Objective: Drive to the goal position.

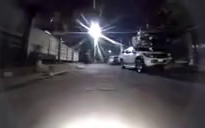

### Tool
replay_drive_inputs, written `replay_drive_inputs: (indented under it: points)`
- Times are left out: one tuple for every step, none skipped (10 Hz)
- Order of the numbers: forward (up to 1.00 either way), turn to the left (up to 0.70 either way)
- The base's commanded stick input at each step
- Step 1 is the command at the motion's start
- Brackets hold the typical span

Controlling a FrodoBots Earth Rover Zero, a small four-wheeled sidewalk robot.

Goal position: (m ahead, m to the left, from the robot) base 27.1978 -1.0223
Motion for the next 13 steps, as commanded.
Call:
replay_drive_inputs:
  points:
    - [1.0,0.05]
    - [1.0,0.05]
    - [1.0,0.05]
    - [1.0,0.05]
    - [1.0,0.05]
    - [1.0,0.05]
    - [1.0,0.05]
    - [1.0,0.05]
    - [1.0,0.05]
    - [1.0,0.05]
    - [1.0,0.05]
    - [1.0,0.05]
    - [1.0,0.05]
